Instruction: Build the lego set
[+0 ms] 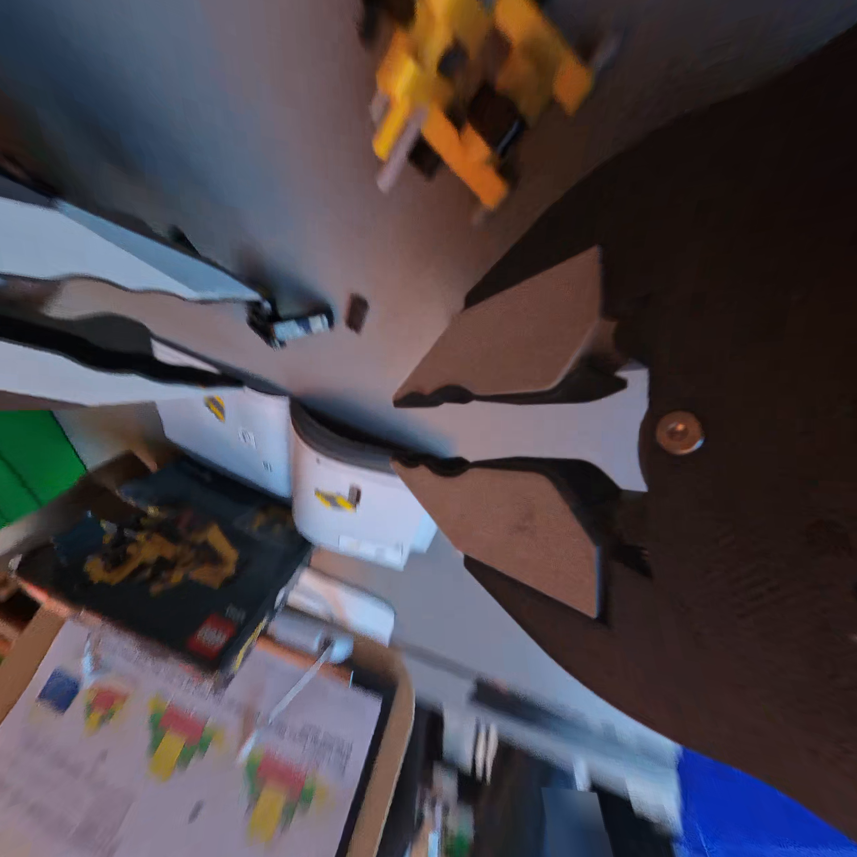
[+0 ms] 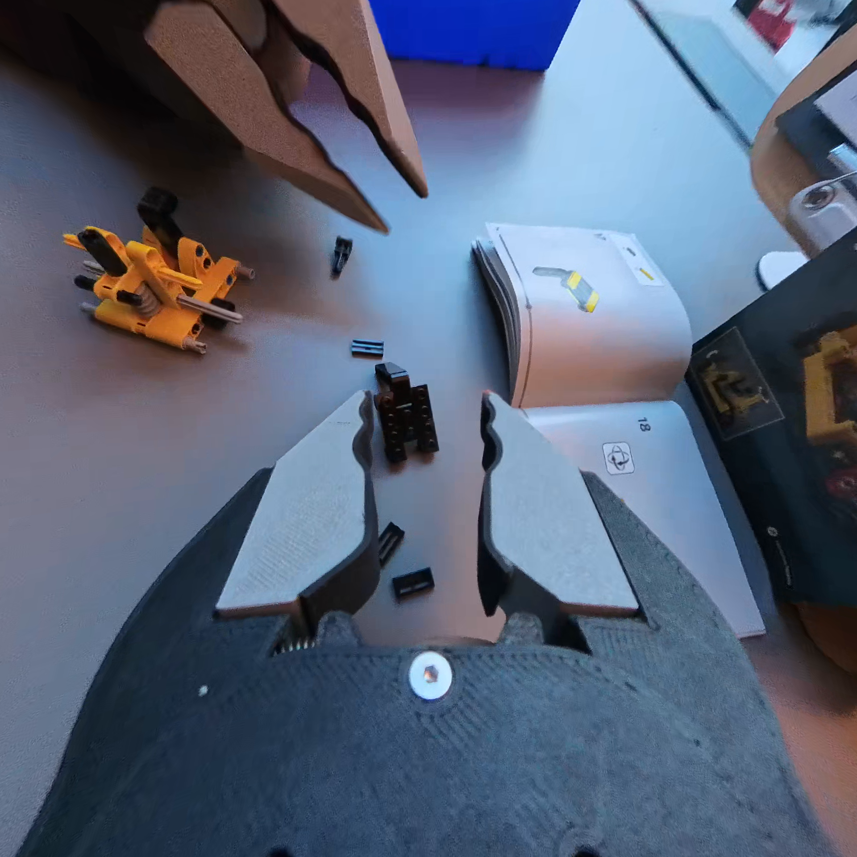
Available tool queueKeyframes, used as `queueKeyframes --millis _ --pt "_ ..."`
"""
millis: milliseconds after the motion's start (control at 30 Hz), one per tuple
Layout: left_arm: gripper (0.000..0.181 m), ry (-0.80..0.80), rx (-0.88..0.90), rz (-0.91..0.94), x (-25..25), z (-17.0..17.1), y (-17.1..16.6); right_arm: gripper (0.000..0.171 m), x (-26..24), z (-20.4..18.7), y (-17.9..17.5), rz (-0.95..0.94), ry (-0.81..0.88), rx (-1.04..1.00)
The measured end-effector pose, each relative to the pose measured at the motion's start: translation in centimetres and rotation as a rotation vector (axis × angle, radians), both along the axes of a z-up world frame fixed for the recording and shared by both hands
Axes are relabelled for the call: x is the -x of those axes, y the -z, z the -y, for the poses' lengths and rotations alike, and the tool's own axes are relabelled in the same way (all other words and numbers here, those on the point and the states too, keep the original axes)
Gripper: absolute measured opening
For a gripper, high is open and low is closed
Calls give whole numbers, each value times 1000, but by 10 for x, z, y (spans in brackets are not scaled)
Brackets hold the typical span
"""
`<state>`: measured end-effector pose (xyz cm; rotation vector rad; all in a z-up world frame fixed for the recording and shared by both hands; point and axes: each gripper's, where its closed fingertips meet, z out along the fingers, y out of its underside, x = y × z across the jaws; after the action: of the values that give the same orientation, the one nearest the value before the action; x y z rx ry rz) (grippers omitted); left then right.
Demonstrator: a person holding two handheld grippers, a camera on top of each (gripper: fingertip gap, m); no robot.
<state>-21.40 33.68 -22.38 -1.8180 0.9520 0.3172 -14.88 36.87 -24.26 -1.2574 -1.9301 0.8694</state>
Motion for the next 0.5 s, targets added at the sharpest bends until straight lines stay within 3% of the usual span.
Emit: queueKeyframes --millis 33,100,233,500 --pt "3 -26 -67 -112 4 -3 -5 43 -2 0 0 -15 10 -9" --pt "1 -43 -212 -249 2 -3 -23 43 -6 -4 -1 -33 39 -34" --pt "0 20 -412 -275 -19 10 -47 45 -8 -9 -8 -65 61 21" --pt "0 93 -252 -87 -25 17 -31 49 -8 -5 1 -12 56 8"
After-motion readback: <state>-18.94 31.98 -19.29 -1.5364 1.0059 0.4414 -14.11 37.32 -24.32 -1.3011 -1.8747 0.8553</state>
